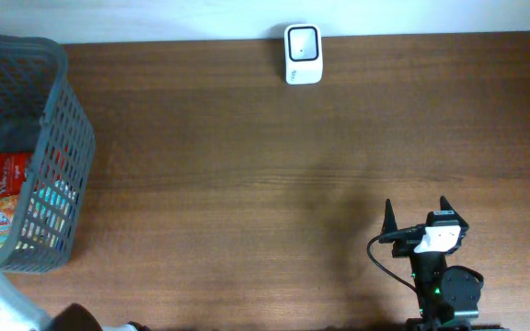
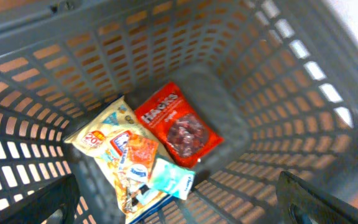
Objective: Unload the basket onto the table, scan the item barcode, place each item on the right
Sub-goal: 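Reach the left gripper into the grey basket and grasp the teal tissue pack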
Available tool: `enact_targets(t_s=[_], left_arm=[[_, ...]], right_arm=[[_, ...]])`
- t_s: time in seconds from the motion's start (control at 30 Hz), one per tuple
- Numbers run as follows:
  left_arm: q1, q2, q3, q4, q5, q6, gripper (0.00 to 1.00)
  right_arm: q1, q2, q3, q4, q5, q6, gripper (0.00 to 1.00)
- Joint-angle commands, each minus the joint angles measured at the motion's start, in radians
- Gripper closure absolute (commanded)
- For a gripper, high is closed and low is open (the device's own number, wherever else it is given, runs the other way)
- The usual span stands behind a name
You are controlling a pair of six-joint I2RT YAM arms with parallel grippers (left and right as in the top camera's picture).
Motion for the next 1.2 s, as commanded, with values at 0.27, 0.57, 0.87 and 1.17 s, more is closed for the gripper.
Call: enact_targets(t_s=[0.27,0.57,0.87,1.17], left_arm=[[0.003,0.331,0.017,-0.097,-0.056,-0.043,0.01],[0.001,0.486,0.011,-0.174,0.004,-0.042,0.21],[0.000,0.558,-0.127,-0.150,0.045,-0.038,0.23],[0.000,0.558,-0.245,-0.034,0.085,-0.035,0.44]], right_arm=[[0.008,-0.005,-0.006,-0.005,0.008,-0.006,0.02],[0.007,-0.005,-0.006,-0.005,0.008,-0.006,0.01],[0.008,-0.005,-0.006,-0.005,0.008,-0.006,0.01],[0.008,-0.005,-0.006,-0.005,0.008,-0.006,0.01]])
